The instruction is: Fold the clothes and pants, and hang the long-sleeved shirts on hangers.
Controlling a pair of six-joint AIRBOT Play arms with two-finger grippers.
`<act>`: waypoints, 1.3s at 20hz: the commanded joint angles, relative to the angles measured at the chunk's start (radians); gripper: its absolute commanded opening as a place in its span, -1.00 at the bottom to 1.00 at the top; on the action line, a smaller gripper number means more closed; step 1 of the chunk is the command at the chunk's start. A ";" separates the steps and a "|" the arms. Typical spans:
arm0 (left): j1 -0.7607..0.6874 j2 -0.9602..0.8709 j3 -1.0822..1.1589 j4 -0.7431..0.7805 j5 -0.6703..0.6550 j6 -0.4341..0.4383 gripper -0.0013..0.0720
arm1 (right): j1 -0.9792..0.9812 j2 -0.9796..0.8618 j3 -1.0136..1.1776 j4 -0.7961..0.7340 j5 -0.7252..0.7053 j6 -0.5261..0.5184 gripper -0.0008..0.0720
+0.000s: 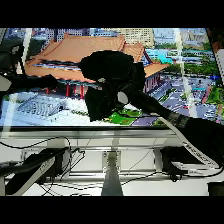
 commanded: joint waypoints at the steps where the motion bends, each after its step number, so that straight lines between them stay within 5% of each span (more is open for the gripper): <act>1: 0.000 0.001 0.000 0.000 0.001 -0.004 0.92 | 0.024 -0.091 0.072 -0.025 -0.085 0.248 0.94; 9: 0.000 0.000 0.000 0.000 0.001 -0.003 0.93 | -0.069 -0.275 0.270 -0.033 0.183 0.531 0.86; 11: 0.000 0.000 0.000 0.000 0.001 -0.003 0.92 | -0.075 -0.288 0.272 -0.033 0.150 0.546 0.31; 14: 0.000 0.000 0.000 0.000 0.007 -0.003 0.92 | -0.076 -0.284 0.288 -0.036 0.111 0.518 -0.78; 19: 0.000 -0.002 -0.001 0.029 0.036 -0.004 0.91 | -0.130 -0.242 0.502 -0.182 0.291 0.251 -0.81; 20: 0.001 -0.006 -0.001 0.027 0.023 -0.004 0.78 | -0.151 -0.223 0.552 -0.241 0.357 0.206 -0.81; 21: 0.001 -0.014 -0.002 0.027 0.000 -0.004 0.43 | -0.179 -0.197 0.602 -0.296 0.425 0.146 -0.81; 23: 0.000 -0.040 -0.003 0.024 -0.050 -0.003 -0.77 | -0.248 -0.126 0.661 -0.384 0.518 0.035 -0.81; 26: 0.000 -0.079 -0.061 0.024 -0.068 -0.003 -0.90 | -0.394 0.023 0.665 -0.507 0.537 -0.019 -0.81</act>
